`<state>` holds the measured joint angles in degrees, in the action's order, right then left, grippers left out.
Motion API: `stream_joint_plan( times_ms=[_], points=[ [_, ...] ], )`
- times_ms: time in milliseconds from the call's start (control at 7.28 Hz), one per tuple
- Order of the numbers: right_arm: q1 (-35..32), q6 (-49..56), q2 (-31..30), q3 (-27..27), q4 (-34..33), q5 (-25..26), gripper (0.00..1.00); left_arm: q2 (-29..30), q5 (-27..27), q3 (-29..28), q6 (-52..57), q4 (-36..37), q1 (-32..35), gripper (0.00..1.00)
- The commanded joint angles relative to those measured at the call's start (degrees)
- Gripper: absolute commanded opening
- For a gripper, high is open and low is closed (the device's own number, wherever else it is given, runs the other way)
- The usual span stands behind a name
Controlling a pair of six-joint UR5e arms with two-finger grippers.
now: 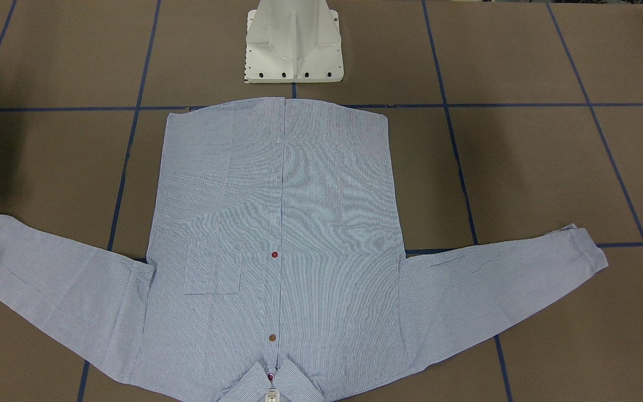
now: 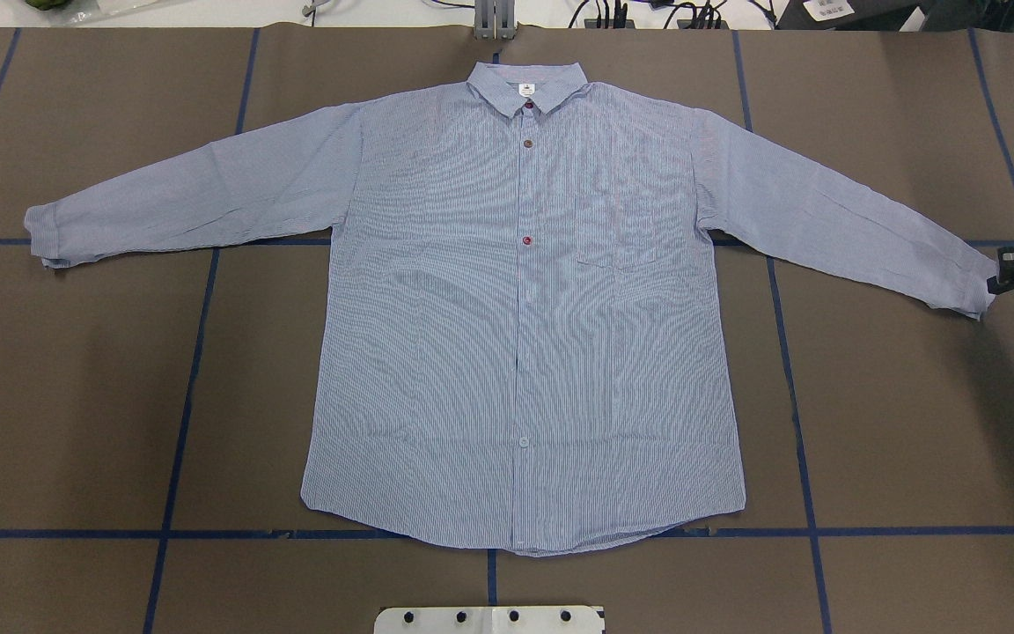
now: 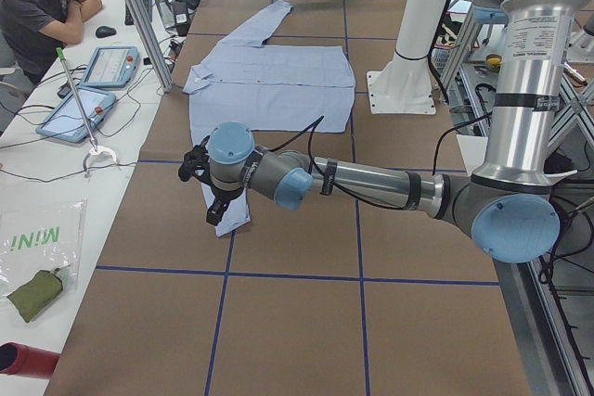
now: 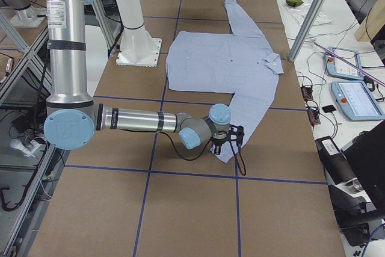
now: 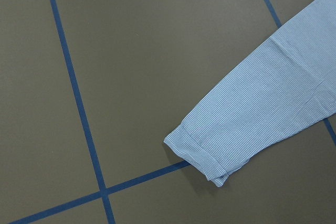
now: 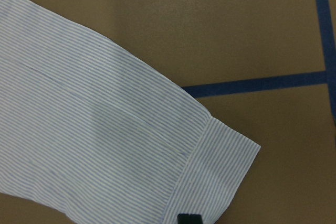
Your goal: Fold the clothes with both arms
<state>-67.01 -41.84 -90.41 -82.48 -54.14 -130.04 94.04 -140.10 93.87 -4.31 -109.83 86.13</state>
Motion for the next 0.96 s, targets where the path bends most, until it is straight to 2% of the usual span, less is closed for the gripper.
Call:
stream_joint_plan(
  times_ms=[0, 275, 824],
  points=[
    [1.5, 0.2, -0.1, 0.4, -0.1, 0.7, 0.44, 0.0, 0.0, 0.0, 0.0, 0.0, 0.0, 1.00],
    [2.7, 0.3, -0.1, 0.7, -0.1, 2.2, 0.45, 0.0, 0.0, 0.0, 0.0, 0.0, 0.0, 1.00],
    [2.8, 0.3, 0.0, 1.9, -0.5, 2.3, 0.43, 0.0, 0.0, 0.1, 0.0, 0.0, 0.0, 1.00]
  ],
)
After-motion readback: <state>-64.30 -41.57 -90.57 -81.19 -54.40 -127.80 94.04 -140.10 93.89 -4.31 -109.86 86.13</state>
